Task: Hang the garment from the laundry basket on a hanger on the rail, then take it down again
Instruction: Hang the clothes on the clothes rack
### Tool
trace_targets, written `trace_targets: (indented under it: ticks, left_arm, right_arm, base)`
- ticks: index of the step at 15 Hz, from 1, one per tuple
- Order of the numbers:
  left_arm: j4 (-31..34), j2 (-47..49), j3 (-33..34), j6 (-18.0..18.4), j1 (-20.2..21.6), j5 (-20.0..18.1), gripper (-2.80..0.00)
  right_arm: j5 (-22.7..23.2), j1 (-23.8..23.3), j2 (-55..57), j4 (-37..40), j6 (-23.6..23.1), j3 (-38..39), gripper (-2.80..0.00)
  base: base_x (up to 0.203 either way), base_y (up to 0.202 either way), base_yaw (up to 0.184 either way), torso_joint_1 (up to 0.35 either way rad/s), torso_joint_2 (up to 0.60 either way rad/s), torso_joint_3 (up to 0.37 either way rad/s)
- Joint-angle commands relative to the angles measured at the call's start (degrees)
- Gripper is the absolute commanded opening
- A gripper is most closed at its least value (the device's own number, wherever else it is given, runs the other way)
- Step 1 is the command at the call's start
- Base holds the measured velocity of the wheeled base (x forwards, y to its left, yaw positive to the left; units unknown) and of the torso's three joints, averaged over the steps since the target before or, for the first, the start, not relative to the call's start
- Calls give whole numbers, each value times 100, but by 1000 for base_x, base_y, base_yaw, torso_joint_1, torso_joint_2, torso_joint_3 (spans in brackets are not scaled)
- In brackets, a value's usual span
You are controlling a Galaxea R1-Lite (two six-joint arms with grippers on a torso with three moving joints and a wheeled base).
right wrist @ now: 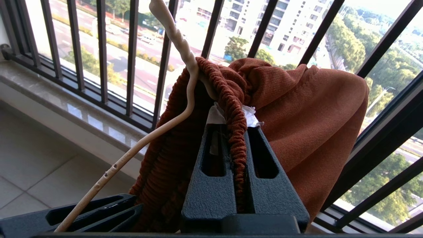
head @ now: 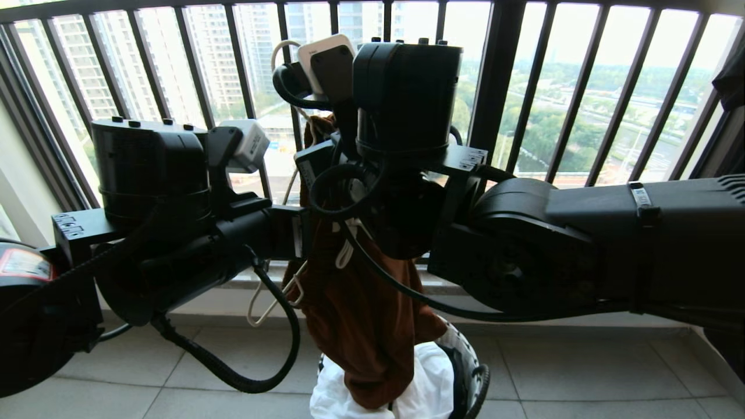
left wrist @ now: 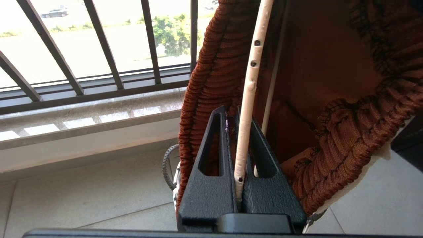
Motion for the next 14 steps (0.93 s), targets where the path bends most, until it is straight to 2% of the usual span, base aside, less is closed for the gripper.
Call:
trace_targets:
  ticks: [1,3,4,14]
  left_arm:
    - [-321,10,64,-37,-1,6,-280]
    - [-1050,103,276,4,-1,2,-280]
    - [-1138,136,307,29,-1,2,-280]
    - [-1167,144,315,32,5,2,-280]
  right_arm:
    - [-20,35,47,-14,-13,-8,-280]
    - [-18,43,47,-14,-19,-9,-280]
    - [-27,43,47,-14,-19,-9,-280]
    - [-27,43,49,-14,-28,-27,-280]
  base:
    - [0,0,0,0,0,0]
    - [0,0,0,0,0,0]
    - [0,0,0,0,0,0]
    - [0,0,0,0,0,0]
